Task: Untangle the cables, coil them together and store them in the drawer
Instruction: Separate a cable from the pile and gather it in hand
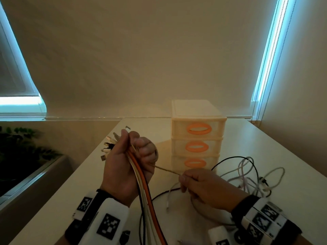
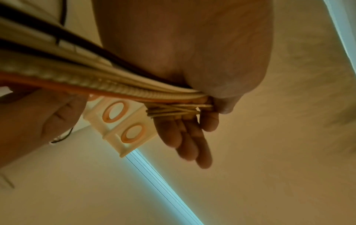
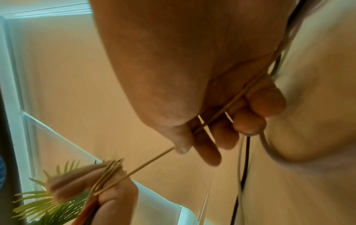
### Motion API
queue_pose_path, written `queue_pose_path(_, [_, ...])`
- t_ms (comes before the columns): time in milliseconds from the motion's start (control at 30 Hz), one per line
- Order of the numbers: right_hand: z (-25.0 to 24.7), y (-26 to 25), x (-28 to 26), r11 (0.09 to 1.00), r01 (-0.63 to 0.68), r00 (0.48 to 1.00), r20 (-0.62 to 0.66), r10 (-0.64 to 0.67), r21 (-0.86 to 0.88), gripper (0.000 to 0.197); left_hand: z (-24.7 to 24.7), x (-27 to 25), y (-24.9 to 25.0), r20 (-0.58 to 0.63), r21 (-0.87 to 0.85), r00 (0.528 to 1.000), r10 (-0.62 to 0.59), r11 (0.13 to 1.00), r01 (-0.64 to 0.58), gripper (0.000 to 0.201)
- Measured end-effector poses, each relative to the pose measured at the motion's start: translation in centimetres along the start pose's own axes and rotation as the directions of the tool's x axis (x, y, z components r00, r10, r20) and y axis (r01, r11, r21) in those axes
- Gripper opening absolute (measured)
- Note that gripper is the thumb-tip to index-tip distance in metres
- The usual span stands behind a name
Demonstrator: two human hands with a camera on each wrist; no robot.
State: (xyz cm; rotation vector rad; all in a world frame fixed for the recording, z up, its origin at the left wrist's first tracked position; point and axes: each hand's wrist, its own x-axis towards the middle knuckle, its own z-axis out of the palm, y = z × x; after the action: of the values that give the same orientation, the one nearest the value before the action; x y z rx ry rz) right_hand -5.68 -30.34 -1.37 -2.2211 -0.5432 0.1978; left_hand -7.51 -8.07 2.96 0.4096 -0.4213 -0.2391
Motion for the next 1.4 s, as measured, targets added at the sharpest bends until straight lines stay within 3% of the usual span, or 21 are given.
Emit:
queue_pose_path(67, [-1.1,0.3,0.2,0.997,-0.012,0.973,-0.23,-0.006,-0.075,0.035,0.2,-0.1,0.9,0.138,0.024,0.985,-0.107,0.994,0.105,0.052])
queue_pose_path(133, [-2.3,0.6,0.3,0.996,-0.033,0.892,-0.453,-0.007,-0.08,0.04,0.1,-0.2,1.2,0.146,0.26,0.962,-0.231,0.947,0.188,0.049])
queue_pose_path(167, [-2.6,0.5,0.3,0.998,-0.019,0.862,-0.506,-0.012,-0.056,0.041,0.1,-0.4,0.7,0.12,0.429,0.947,-0.3,0.875,0.223,0.048])
queue_pose_path(267, [-2.1,-1.2,-0.4,0.991,0.137,0.838,-0.533,-0.122,-0.012,0.03,0.1,-1.0,-2.2,-0.011,0.714,0.872,-0.49,0.606,0.35,0.049])
queue_pose_path(333, [-1.3,-3.0,-1.3,0.952,0.302,0.849,-0.469,-0.243,0.054,0.022,0.1,-0.9,-3.5,-0.105,0.758,0.913,-0.395,0.562,0.33,0.052])
queue_pose_path(367, [-0.9,-3.5,-1.8,0.928,0.363,0.855,-0.428,-0.293,0.088,0.021,0.3,-0.7,-3.6,-0.126,0.747,0.945,-0.301,0.598,0.29,0.053])
queue_pose_path(433, [-0.3,-3.8,-2.5,0.922,0.384,0.881,-0.318,-0.349,0.051,0.02,0.3,-0.3,-2.8,-0.105,0.637,0.986,-0.132,0.752,0.169,0.056])
queue_pose_path(500, [0.2,-3.3,-2.6,0.945,0.323,0.93,-0.172,-0.326,-0.044,0.019,0.5,0.0,-1.9,-0.123,0.445,0.992,-0.033,0.892,0.085,0.06])
queue_pose_path(567, [0.7,-2.3,-2.2,0.971,0.236,0.967,-0.092,-0.238,-0.032,0.019,0.3,0.2,-1.8,-0.202,0.339,0.979,0.013,0.939,0.057,0.061])
queue_pose_path(767, [0.8,-0.7,-1.7,0.972,0.182,0.957,-0.201,-0.209,-0.146,0.023,-0.6,0.3,-2.8,-0.315,0.237,0.949,-0.016,0.967,0.095,0.051])
queue_pose_path(933, [0.7,-0.9,-2.2,0.968,0.236,0.971,-0.028,-0.239,-0.086,0.011,-1.1,0.4,-2.6,-0.305,0.206,0.952,-0.017,0.975,0.083,0.051])
queue_pose_path(1033, [-0.2,-0.3,-2.2,0.952,0.244,0.964,-0.058,-0.259,-0.186,0.019,-1.1,0.4,-2.2,-0.313,0.199,0.95,0.008,0.978,0.057,0.05])
queue_pose_path(1133, [-1.7,0.9,-2.4,0.879,0.299,0.936,-0.063,-0.345,-0.372,0.032,-1.3,0.4,-1.7,-0.303,0.202,0.952,0.03,0.979,0.034,0.05])
queue_pose_path(1267, [-4.4,3.2,-2.7,0.869,0.155,0.977,-0.057,-0.204,-0.469,0.033,-1.5,0.5,-0.2,-0.29,0.199,0.953,0.091,0.979,-0.033,0.05])
queue_pose_path(1400, [-6.2,5.0,-3.0,0.928,0.045,0.968,-0.213,-0.132,-0.371,0.024,-2.0,0.5,1.5,-0.303,0.191,0.939,0.163,0.976,-0.108,0.05])
